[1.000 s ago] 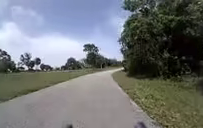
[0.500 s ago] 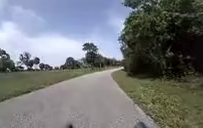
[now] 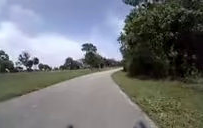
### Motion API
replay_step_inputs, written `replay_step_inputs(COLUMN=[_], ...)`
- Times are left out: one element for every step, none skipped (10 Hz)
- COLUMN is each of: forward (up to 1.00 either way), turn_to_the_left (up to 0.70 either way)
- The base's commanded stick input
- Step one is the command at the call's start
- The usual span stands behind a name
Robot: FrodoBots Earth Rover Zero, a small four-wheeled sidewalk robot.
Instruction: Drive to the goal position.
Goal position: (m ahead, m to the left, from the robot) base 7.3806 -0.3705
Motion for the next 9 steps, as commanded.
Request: replay_step_inputs(forward=[0.7, 0.7, 0.7, 0.7, 0.7, 0.7, 0.7, 0.7, 0.7], turn_to_the_left=[0.0, 0.0, 0.0, 0.0, 0.0, 0.0, 0.0, 0.0, 0.0])
